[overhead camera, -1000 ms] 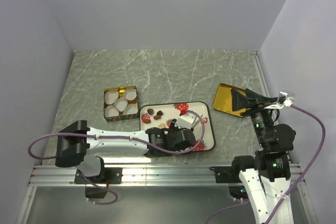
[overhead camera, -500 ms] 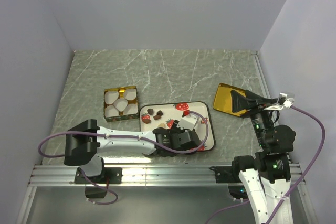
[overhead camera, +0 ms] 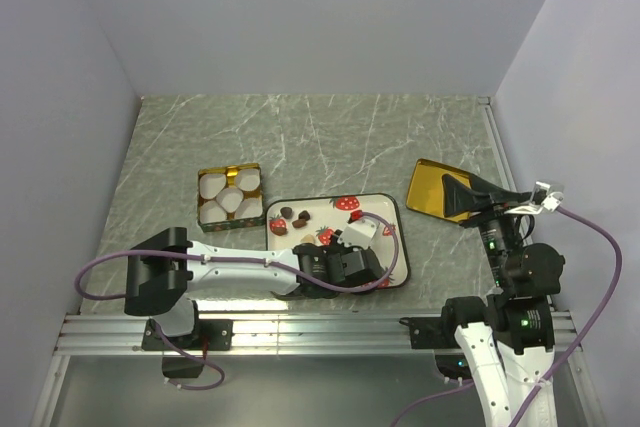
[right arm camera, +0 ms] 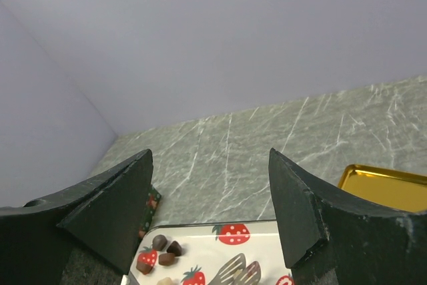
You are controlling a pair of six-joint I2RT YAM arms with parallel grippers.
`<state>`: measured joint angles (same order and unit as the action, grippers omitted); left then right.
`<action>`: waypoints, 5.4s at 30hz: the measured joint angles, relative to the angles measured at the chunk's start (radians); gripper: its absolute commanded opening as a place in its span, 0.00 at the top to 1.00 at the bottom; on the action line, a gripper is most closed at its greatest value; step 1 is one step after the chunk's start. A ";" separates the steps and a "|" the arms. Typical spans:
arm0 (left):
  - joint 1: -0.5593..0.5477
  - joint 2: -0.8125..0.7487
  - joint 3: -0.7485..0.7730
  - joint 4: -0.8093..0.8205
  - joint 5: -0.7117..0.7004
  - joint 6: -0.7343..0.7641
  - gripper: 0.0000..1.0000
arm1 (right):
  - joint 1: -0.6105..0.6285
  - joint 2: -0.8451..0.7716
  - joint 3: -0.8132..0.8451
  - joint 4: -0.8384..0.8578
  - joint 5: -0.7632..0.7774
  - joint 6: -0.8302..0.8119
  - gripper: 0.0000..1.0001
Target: Pack the chocolate
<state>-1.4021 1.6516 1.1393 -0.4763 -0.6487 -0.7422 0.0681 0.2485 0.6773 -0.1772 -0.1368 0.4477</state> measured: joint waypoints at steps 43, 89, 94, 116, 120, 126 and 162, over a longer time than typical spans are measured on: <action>0.500 -0.653 -0.305 -0.025 -0.045 0.047 0.67 | 0.000 0.322 -0.015 0.281 -0.068 0.017 0.23; 0.779 -0.650 -0.389 0.038 0.129 0.155 0.56 | 0.001 0.416 -0.015 0.402 -0.135 0.053 0.24; 0.758 -0.651 -0.389 0.037 0.128 0.157 0.56 | 0.001 0.413 -0.015 0.402 -0.138 0.054 0.24; 0.364 -0.660 -0.389 -0.020 0.114 0.082 0.55 | 0.002 0.340 -0.016 0.341 -0.136 0.053 0.24; 0.332 -0.651 -0.389 -0.027 0.114 0.041 0.55 | 0.002 0.307 -0.018 0.312 -0.133 0.050 0.24; 0.312 -0.619 -0.408 -0.031 0.114 -0.004 0.54 | 0.002 0.256 -0.032 0.264 -0.122 0.044 0.24; 0.304 -0.509 -0.427 0.000 0.137 -0.003 0.75 | 0.002 0.159 -0.043 0.145 -0.070 0.023 0.24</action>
<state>-1.0977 1.1431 0.7124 -0.4763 -0.5117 -0.7456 0.0696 0.4076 0.6342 -0.0319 -0.2070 0.4702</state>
